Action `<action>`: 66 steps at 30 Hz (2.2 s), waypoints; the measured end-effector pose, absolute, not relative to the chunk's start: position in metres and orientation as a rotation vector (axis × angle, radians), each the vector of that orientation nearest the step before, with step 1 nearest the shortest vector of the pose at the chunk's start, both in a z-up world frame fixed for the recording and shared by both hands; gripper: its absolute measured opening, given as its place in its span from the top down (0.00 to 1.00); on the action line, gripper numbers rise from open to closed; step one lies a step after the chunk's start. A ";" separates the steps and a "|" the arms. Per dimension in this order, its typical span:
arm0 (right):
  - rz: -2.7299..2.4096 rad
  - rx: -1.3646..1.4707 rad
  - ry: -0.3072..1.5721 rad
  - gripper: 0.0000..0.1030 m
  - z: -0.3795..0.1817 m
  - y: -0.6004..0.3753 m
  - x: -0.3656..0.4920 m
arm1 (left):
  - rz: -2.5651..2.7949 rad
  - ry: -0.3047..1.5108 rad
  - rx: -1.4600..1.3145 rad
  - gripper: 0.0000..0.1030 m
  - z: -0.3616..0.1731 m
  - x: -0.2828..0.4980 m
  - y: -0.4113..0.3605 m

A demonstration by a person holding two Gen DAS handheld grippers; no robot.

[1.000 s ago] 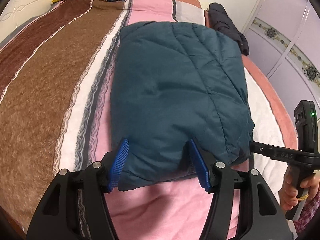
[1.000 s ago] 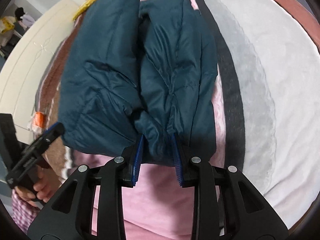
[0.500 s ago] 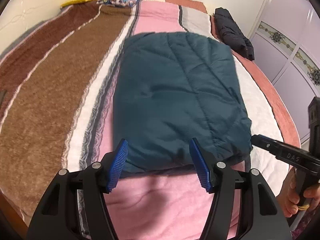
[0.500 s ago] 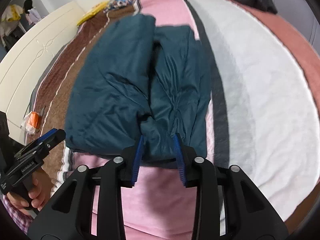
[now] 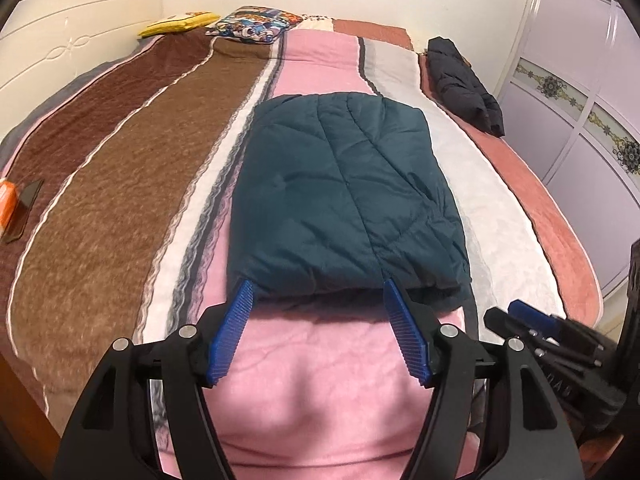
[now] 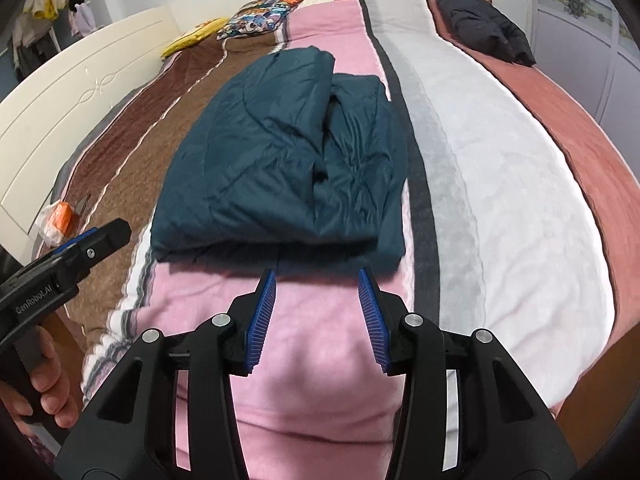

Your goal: Fold large clothes

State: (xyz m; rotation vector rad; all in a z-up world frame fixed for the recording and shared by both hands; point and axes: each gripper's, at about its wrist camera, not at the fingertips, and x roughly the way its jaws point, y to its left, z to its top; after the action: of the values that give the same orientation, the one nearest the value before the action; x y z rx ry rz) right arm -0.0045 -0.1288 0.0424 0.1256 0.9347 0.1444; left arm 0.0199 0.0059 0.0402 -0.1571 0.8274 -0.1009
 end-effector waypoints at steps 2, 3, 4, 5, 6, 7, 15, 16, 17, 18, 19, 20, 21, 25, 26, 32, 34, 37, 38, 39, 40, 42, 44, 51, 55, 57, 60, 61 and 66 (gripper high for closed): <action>0.143 0.124 0.934 0.58 0.042 -0.126 -0.010 | -0.095 0.825 -0.159 0.36 0.041 0.013 0.005; 0.142 0.121 0.932 0.58 0.042 -0.125 -0.014 | -0.095 0.824 -0.159 0.36 0.041 0.010 0.005; 0.140 0.119 0.929 0.58 0.042 -0.124 -0.016 | -0.097 0.823 -0.157 0.36 0.042 0.006 0.004; 0.137 0.115 0.923 0.58 0.043 -0.123 -0.020 | -0.096 0.820 -0.153 0.36 0.043 0.002 0.003; 0.133 0.114 0.918 0.58 0.044 -0.123 -0.023 | -0.095 0.816 -0.150 0.36 0.043 -0.001 0.003; 0.132 0.115 0.916 0.58 0.044 -0.122 -0.025 | -0.092 0.812 -0.148 0.36 0.044 -0.005 0.002; 0.110 0.075 0.899 0.58 0.040 -0.115 -0.042 | -0.068 0.817 -0.146 0.36 0.036 -0.023 -0.001; 0.107 0.070 0.898 0.57 0.038 -0.113 -0.045 | -0.063 0.821 -0.145 0.36 0.034 -0.025 -0.002; 0.106 0.065 0.899 0.57 0.036 -0.112 -0.046 | -0.059 0.824 -0.144 0.36 0.033 -0.026 -0.002; 0.106 0.061 0.901 0.57 0.034 -0.111 -0.048 | -0.057 0.827 -0.144 0.36 0.032 -0.028 -0.002; 0.107 0.056 0.903 0.57 0.032 -0.110 -0.050 | -0.054 0.830 -0.142 0.36 0.029 -0.030 -0.003; 0.106 0.052 0.904 0.57 0.030 -0.109 -0.052 | -0.050 0.831 -0.141 0.36 0.028 -0.032 -0.004; 0.104 0.046 0.905 0.57 0.028 -0.108 -0.053 | -0.048 0.834 -0.139 0.36 0.027 -0.033 -0.004; 0.107 0.047 0.909 0.57 0.024 -0.108 -0.056 | -0.036 0.845 -0.134 0.36 0.022 -0.039 -0.007; 0.106 0.050 0.908 0.57 0.023 -0.108 -0.057 | -0.033 0.849 -0.133 0.36 0.021 -0.040 -0.007; 0.100 0.052 0.928 0.57 0.017 -0.107 -0.060 | -0.025 0.879 -0.118 0.36 0.012 -0.042 -0.011; 0.110 0.047 0.943 0.57 0.013 -0.105 -0.060 | -0.019 0.885 -0.120 0.36 0.009 -0.043 -0.010; 0.121 0.044 0.958 0.57 0.008 -0.102 -0.061 | -0.010 0.899 -0.124 0.36 0.006 -0.043 -0.008; 0.123 0.044 0.962 0.57 0.007 -0.101 -0.060 | -0.007 0.906 -0.127 0.36 0.004 -0.043 -0.007; 0.124 0.046 0.966 0.57 0.006 -0.101 -0.060 | -0.005 0.910 -0.129 0.36 0.004 -0.043 -0.007; 0.125 0.046 0.970 0.57 0.006 -0.100 -0.059 | -0.003 0.914 -0.133 0.36 0.002 -0.042 -0.006; 0.124 0.045 0.978 0.57 0.004 -0.100 -0.057 | -0.001 0.917 -0.140 0.36 0.001 -0.042 -0.004; 0.121 0.044 0.984 0.57 0.003 -0.099 -0.057 | -0.002 0.916 -0.142 0.36 0.001 -0.042 -0.003; 0.108 0.041 1.007 0.57 -0.002 -0.098 -0.054 | -0.021 0.930 -0.144 0.36 -0.004 -0.040 -0.004; 0.103 0.035 1.017 0.57 -0.003 -0.097 -0.052 | -0.021 0.938 -0.155 0.36 -0.006 -0.039 -0.001; 0.101 0.032 1.022 0.57 -0.004 -0.096 -0.051 | -0.022 0.940 -0.161 0.36 -0.006 -0.039 0.000; 0.099 0.028 1.025 0.57 -0.005 -0.095 -0.051 | -0.022 0.942 -0.167 0.36 -0.007 -0.038 0.002; 0.099 0.028 1.026 0.57 -0.005 -0.095 -0.050 | -0.022 0.943 -0.168 0.36 -0.007 -0.038 0.002; 0.097 0.024 1.029 0.57 -0.006 -0.094 -0.050 | -0.021 0.943 -0.170 0.36 -0.007 -0.039 0.003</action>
State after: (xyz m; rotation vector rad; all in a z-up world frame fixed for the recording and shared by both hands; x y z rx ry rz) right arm -0.0496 -0.0940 -0.0058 0.0243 1.0295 0.0973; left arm -0.0386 0.0031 -0.0074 -0.1698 0.9428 -0.0209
